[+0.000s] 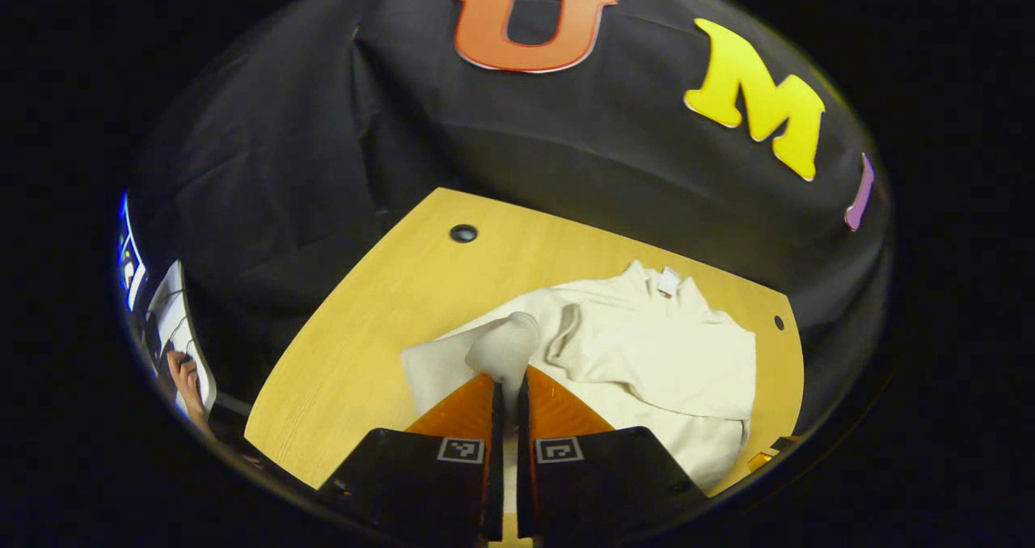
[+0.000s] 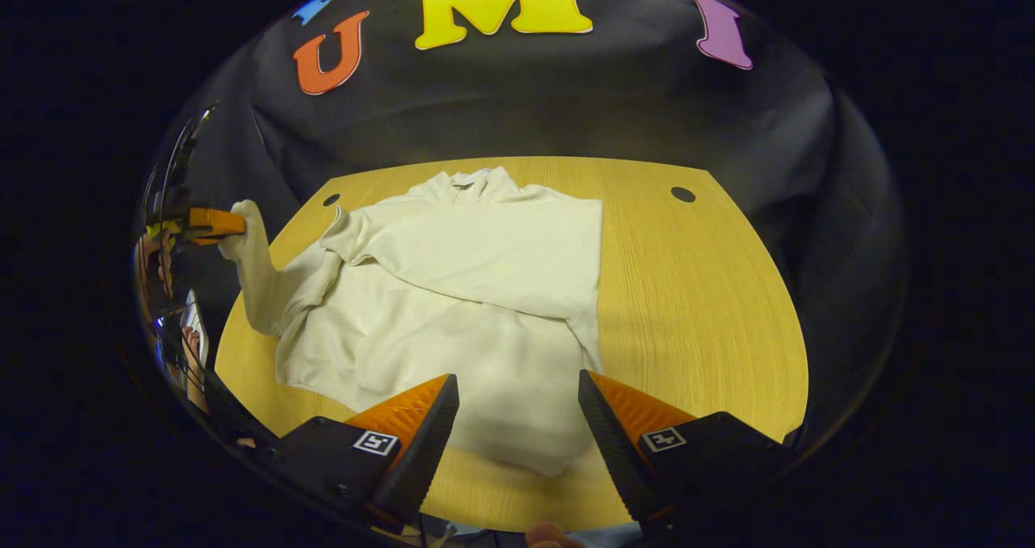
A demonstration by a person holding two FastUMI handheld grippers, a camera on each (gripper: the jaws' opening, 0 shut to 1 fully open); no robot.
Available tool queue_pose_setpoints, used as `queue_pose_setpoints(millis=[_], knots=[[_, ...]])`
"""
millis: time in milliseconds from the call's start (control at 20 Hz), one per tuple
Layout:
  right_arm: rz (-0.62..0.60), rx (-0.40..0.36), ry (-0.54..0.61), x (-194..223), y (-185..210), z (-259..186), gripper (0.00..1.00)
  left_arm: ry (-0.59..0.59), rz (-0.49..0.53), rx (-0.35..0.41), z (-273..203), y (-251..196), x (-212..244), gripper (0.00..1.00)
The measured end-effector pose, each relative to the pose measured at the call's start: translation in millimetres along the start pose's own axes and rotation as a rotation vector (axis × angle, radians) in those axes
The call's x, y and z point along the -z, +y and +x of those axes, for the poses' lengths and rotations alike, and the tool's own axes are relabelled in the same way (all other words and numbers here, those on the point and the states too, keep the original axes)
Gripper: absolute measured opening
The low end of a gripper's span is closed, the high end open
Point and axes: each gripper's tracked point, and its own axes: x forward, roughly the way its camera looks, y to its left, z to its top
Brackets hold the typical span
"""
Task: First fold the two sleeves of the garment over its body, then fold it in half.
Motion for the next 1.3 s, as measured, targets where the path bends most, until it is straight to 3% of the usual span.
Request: queue_pose_setpoints(millis=[250,300,350,500,900,1150,1200,1250,1300], knots=[[0.036,0.035,0.016,12.7,-25.8,-5.3,0.91,0.011,0.056,0.156,25.6,-114.5,-30.2,0.09],[0.046,0.042,0.021,17.3,-30.4,-6.3,0.91,0.01,0.079,0.175,30.6,-134.8,-35.9,0.16],[0.059,0.043,0.025,20.6,-34.4,-6.4,0.91,0.018,0.1,0.198,35.7,-154.8,-39.6,0.09],[0.089,0.062,0.036,30.4,-49.6,-4.0,0.91,0.039,0.139,0.264,53.0,-209.6,-49.2,0.09],[0.173,0.098,0.077,46.0,-83.5,1.0,0.93,0.127,0.196,0.368,109.2,-326.0,-72.0,0.09],[0.176,0.105,0.103,48.1,-92.5,8.7,0.94,0.156,0.257,0.358,153.4,-363.0,-99.7,0.09],[0.178,0.106,0.104,47.9,-94.2,8.3,0.94,0.173,0.251,0.353,151.6,-373.9,-78.0,0.1],[0.178,0.107,0.105,46.9,-95.2,7.7,0.94,0.19,0.235,0.347,152.3,-363.5,2.5,0.1],[0.178,0.107,0.105,47.5,-95.5,8.3,0.94,0.204,0.222,0.351,171.7,-365.9,-72.6,0.11]])
